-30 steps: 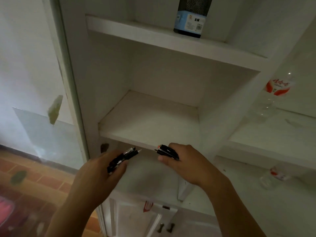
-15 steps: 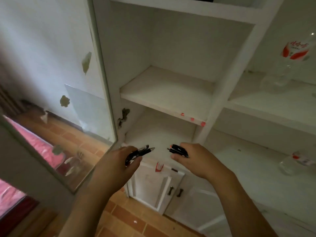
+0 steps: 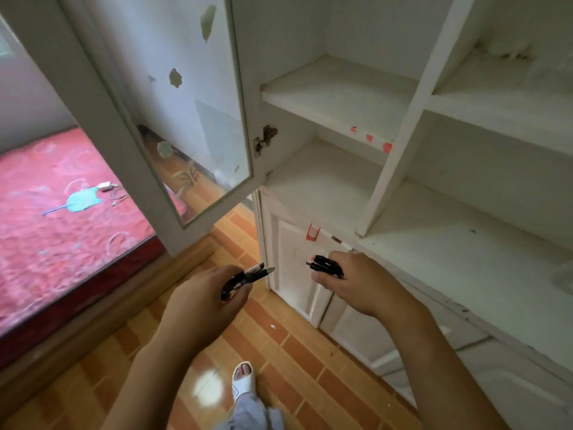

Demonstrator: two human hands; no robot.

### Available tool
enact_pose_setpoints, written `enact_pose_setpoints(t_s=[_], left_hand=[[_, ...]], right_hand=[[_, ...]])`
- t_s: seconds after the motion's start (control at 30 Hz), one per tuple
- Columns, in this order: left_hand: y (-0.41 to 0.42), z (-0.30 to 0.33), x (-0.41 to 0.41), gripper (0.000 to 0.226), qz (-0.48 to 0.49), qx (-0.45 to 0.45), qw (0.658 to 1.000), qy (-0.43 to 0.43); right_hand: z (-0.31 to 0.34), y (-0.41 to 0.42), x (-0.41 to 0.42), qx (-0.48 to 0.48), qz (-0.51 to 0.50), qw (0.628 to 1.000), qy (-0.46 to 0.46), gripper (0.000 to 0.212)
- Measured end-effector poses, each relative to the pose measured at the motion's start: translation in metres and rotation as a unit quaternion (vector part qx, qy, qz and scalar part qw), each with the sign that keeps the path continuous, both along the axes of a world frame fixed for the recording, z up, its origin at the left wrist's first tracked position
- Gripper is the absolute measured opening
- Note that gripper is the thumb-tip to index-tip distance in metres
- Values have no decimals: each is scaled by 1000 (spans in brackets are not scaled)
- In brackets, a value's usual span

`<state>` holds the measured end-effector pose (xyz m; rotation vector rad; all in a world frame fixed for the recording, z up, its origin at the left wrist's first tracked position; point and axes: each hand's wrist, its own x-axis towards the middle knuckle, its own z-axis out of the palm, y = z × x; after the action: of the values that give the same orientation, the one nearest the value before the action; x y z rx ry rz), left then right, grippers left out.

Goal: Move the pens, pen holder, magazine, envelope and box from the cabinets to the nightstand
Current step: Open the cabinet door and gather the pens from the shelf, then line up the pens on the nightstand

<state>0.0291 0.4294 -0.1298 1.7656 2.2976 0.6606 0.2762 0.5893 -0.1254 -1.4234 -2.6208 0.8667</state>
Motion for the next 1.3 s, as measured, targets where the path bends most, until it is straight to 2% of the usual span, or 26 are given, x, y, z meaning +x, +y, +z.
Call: enact_pose_setpoints(t_s=[0.27,0.5,0.73,0.93,1.13,1.3], left_hand=[[-92,16,-15,16,98,-25,994,37],[-221,20,-61,23,227,-48,970,74],[-395,17,-119,18,349,-38,934,63],[-567,9,-159,18,463,-17,885,47],[-704,9,-162,13,542,4,840,25],[-784,7,-158,11,607,19,794,27]], right_hand=[[8,-43,-47,48,88,995,-19,36],[12,-123,-152,86,224,971,-17,33],[22,-265,-284,122,352,928,2,35],[31,-426,-384,109,462,880,6,36],[42,-568,-444,116,553,825,27,44],[44,-655,-478,121,610,782,39,46]])
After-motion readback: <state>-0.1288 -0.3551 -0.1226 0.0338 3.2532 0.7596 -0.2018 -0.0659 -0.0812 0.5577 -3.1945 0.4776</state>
